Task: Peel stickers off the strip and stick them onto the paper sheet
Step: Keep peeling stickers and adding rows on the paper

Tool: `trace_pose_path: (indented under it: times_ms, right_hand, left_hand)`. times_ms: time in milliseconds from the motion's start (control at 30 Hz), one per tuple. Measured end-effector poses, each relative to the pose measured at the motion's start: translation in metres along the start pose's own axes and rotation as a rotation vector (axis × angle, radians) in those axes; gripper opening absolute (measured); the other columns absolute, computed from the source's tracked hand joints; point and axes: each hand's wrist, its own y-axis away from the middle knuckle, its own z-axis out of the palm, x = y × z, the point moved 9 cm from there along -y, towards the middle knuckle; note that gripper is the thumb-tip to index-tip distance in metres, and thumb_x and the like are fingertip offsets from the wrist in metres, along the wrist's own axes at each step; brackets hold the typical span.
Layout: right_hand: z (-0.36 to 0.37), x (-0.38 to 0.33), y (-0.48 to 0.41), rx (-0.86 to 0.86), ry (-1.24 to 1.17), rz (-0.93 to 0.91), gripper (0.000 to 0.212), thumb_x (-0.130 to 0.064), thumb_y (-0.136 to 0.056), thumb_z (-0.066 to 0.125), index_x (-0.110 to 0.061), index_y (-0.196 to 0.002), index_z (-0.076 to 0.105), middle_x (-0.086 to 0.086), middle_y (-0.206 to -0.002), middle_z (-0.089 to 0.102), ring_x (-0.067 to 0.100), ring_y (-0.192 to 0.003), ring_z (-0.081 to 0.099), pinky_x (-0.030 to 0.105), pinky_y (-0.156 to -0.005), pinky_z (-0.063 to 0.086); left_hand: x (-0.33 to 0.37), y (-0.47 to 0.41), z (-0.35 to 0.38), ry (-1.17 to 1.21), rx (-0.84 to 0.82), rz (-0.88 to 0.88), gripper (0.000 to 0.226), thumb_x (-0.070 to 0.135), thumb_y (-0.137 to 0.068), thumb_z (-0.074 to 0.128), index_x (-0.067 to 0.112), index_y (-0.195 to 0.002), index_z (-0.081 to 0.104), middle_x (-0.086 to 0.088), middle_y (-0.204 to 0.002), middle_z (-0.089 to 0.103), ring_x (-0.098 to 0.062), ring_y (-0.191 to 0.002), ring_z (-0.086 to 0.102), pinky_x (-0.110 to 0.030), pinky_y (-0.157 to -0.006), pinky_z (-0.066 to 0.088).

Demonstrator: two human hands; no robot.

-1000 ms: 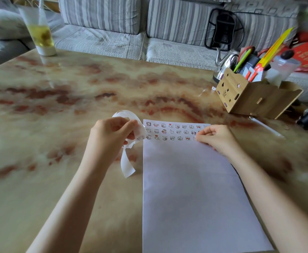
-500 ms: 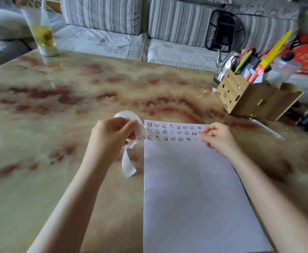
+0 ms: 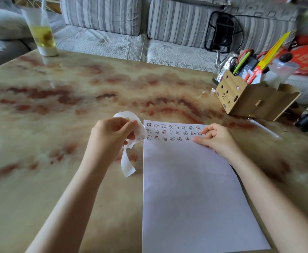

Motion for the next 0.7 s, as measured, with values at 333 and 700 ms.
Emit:
trace_pose_path:
  times_ms: [333, 700]
  right_hand:
    - [0.003, 0.001, -0.003, 0.047, -0.009, 0.012, 0.032, -0.029, -0.075, 0.08, -0.015, -0.083, 0.052, -0.002, -0.061, 0.05, 0.004, -0.049, 0.047, 0.018, -0.048, 0.035]
    - [0.002, -0.008, 0.003, 0.07, -0.017, -0.055, 0.015, -0.02, -0.087, 0.068, -0.017, -0.081, 0.054, -0.004, -0.058, 0.058, -0.002, -0.042, 0.048, 0.026, -0.057, 0.036]
  left_hand:
    - [0.0, 0.0, -0.001, 0.01, -0.005, 0.0, 0.02, 0.025, -0.086, 0.062, 0.017, -0.073, 0.075, 0.001, -0.067, 0.073, -0.025, -0.074, 0.069, -0.042, -0.078, 0.057]
    - [0.0, -0.001, -0.002, 0.049, 0.004, 0.012, 0.02, 0.024, -0.087, 0.061, 0.016, -0.074, 0.074, 0.001, -0.067, 0.073, -0.02, -0.07, 0.069, -0.031, -0.068, 0.057]
